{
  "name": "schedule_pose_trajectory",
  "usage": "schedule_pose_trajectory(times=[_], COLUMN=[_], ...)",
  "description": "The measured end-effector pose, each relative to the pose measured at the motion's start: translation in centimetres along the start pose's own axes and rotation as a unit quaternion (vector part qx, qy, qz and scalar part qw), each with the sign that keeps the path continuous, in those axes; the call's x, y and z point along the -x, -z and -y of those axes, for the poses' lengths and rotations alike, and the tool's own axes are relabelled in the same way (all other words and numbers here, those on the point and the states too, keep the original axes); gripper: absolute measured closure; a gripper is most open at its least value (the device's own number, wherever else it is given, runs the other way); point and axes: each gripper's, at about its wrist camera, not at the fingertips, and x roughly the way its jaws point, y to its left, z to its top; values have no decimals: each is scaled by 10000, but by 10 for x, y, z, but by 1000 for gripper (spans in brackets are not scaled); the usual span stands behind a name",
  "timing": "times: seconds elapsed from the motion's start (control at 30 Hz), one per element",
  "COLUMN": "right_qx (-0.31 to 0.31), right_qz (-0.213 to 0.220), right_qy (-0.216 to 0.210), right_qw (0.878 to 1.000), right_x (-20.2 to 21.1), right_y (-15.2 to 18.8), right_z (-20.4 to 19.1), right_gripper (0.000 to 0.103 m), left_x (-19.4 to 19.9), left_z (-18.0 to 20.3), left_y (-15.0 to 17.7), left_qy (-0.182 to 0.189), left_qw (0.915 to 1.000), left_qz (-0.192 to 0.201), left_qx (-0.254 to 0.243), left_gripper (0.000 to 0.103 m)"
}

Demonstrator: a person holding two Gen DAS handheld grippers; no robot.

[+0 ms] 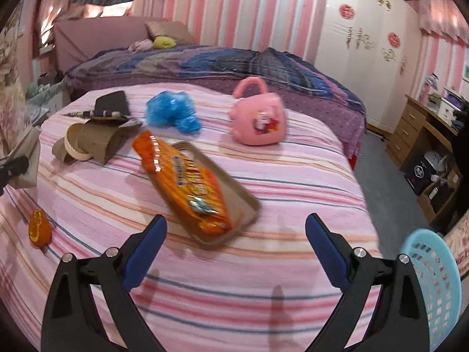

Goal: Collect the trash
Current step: 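Grasp the orange snack wrapper with the right gripper while the left holds the bag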

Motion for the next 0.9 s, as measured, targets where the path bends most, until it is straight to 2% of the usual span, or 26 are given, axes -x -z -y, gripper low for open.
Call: schedule_pose_trajectory(times=[0.03,0.13,0.3,0.37,0.4,0.43,0.57,0.67,0.9], right_qx=[49,122,-145,-182,-202,-241,-249,-141,-92], right_qz=[-39,-183,-203,-323,-347,-331,23,196,376], right_qy=[-18,-58,-89,-179,-217,-245,-222,-157,-94], right_qw=[10000,9997,9996,9992,9990,9989,9994,9996,9992], right_x=[-5,-16,-24,-28,-29,-29,-16,-6,11], right_y=[-2,-5,-7,-6,-6,-6,-7,-7,-6], right_z=[-5,-12,-6,-4,-2,0,6,9,19], right_gripper=[13,35,47,64,68,69,89,93,94], left_x=[-1,-5,-5,-5,-5,-4,1,6,15], left_z=[-2,-4,1,3,5,6,9,14,24], left_y=[0,-2,-2,-1,-1,-1,-1,1,3], left_qy=[-9,52,96,98,112,128,144,111,116], left_qw=[10000,9999,9999,9999,9999,9999,9999,9999,9999], left_qz=[-19,-64,-65,-69,-71,-69,-20,30,98], left_qx=[35,123,44,5,2,7,-6,-72,-62], left_gripper=[70,70,70,70,70,70,70,70,70])
